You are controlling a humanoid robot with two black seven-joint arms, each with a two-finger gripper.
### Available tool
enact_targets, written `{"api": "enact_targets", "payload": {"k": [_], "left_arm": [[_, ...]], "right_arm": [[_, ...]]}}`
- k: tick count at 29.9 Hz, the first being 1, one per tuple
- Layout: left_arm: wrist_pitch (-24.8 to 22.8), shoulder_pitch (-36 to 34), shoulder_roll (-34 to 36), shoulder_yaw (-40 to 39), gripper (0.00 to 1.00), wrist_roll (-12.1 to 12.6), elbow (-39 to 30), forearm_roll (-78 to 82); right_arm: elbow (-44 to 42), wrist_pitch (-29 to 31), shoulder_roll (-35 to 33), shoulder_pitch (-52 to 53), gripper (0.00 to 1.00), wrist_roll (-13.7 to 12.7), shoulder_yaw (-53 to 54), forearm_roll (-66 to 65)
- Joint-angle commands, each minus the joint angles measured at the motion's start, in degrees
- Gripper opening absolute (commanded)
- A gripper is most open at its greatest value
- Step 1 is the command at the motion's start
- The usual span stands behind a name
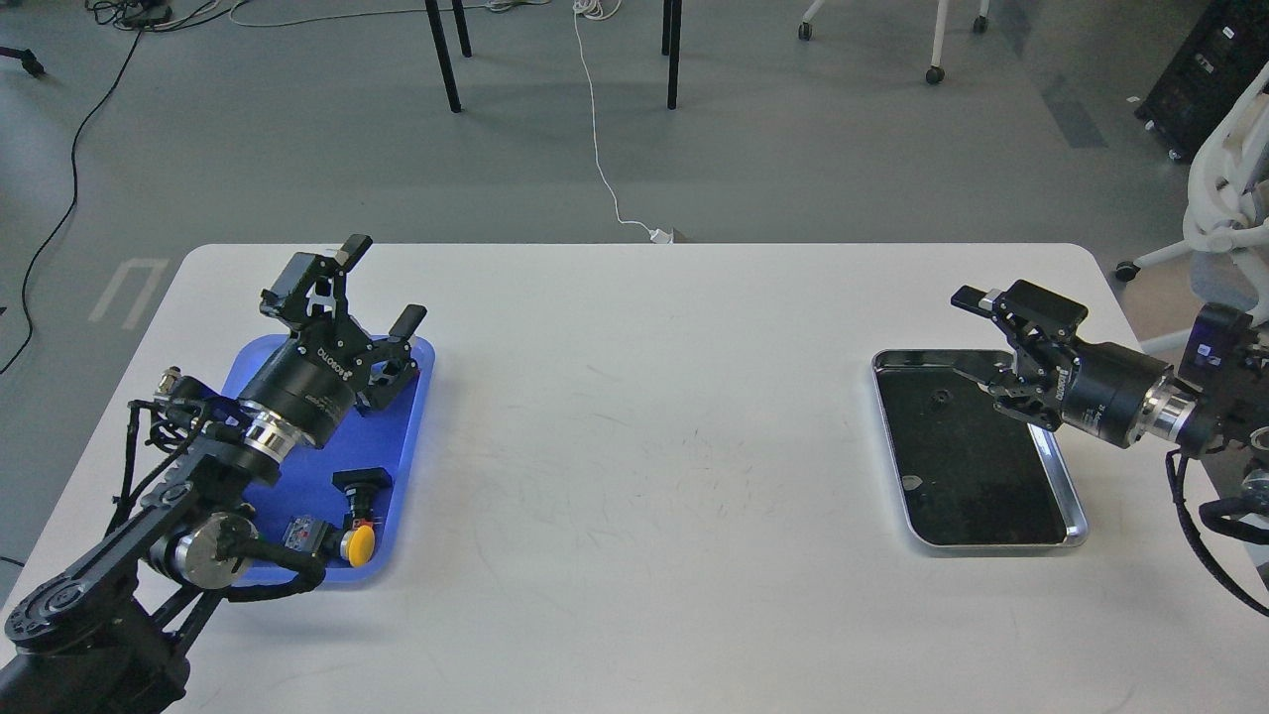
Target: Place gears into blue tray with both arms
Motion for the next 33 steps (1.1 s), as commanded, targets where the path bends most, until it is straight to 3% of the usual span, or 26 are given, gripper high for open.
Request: {"api": "enact_targets", "payload": {"k": [1,5,9,18,24,33], "left_arm": [[-0.03,0.01,0.16,0.20,0.98,-0.01,-0.16,0.14],[-0.03,0.01,0.16,0.20,0.98,-0.01,-0.34,0.23],[-0.12,0.01,0.16,0.20,0.98,-0.01,-0.60,0.23],[-1.00,0.01,0.25,0.03,0.98,-0.01,-0.60,0.23],[-1.08,0.01,0.25,-0.06,0.98,-0.01,-0.69,0.23],[-1.08,0.10,0.34,-0.15,0.98,-0.01,-0.69,0.14]], "right_arm": [[-0.91,-0.01,-0.96,11.92,0.98,-0.01,-12.54,-8.89],[-4.60,-0.01,0.53,25.37,0.98,-0.01,-29.24,-13.38],[-10.13,-0.01,7.37,31.90,0.99,-0.01,-39.11,-15.76],[-24.29,-0.01,23.55,30.59,0.99,-0.01,-51.16,-16.55],[-27.99,-0.01,27.34,28.92,0.98,-0.01,-56.87,-16.55],[-28.07,-0.01,27.26,28.83,0.96,-0.01,-58.63,-16.55]]}}
